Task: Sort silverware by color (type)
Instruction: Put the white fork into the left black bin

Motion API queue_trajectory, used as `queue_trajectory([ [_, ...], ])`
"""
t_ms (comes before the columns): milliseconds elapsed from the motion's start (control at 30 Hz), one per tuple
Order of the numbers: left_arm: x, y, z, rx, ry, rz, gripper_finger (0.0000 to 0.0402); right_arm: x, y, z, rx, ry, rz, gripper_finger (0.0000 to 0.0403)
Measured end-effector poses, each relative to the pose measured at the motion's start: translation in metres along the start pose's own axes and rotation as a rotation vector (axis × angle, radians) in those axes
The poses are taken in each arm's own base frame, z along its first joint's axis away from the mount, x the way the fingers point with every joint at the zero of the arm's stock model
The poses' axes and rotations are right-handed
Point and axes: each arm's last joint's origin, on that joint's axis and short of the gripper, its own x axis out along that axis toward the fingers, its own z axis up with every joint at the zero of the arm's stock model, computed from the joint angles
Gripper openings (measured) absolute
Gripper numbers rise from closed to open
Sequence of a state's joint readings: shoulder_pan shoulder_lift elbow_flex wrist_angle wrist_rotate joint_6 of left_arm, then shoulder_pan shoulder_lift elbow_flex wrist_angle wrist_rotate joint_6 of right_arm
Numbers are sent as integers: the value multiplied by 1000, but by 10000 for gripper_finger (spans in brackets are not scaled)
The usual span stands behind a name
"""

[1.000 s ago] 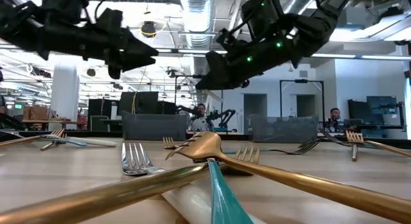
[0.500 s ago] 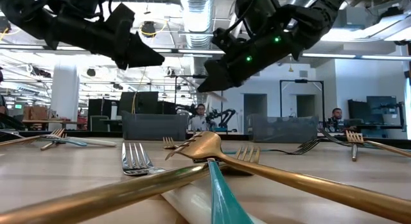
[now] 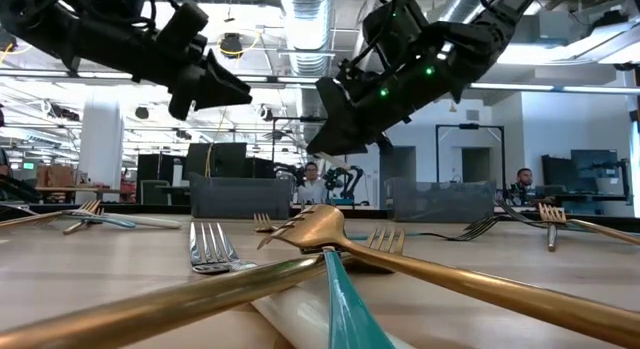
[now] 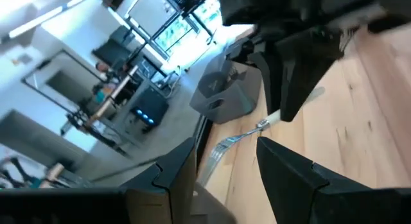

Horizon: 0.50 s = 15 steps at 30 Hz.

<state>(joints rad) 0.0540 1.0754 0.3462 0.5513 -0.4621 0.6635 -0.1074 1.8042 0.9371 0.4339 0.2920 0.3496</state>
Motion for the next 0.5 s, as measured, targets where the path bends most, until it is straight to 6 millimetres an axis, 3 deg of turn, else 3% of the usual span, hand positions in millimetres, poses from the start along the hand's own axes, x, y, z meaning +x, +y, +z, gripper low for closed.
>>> queue_trajectory([
  [333,32,-9,17,300,175,65,154,2,5,10,56,70,-9,82],
  [500,40,-13,18,368,203,56,154,2,6,9,105,103,-34,82],
])
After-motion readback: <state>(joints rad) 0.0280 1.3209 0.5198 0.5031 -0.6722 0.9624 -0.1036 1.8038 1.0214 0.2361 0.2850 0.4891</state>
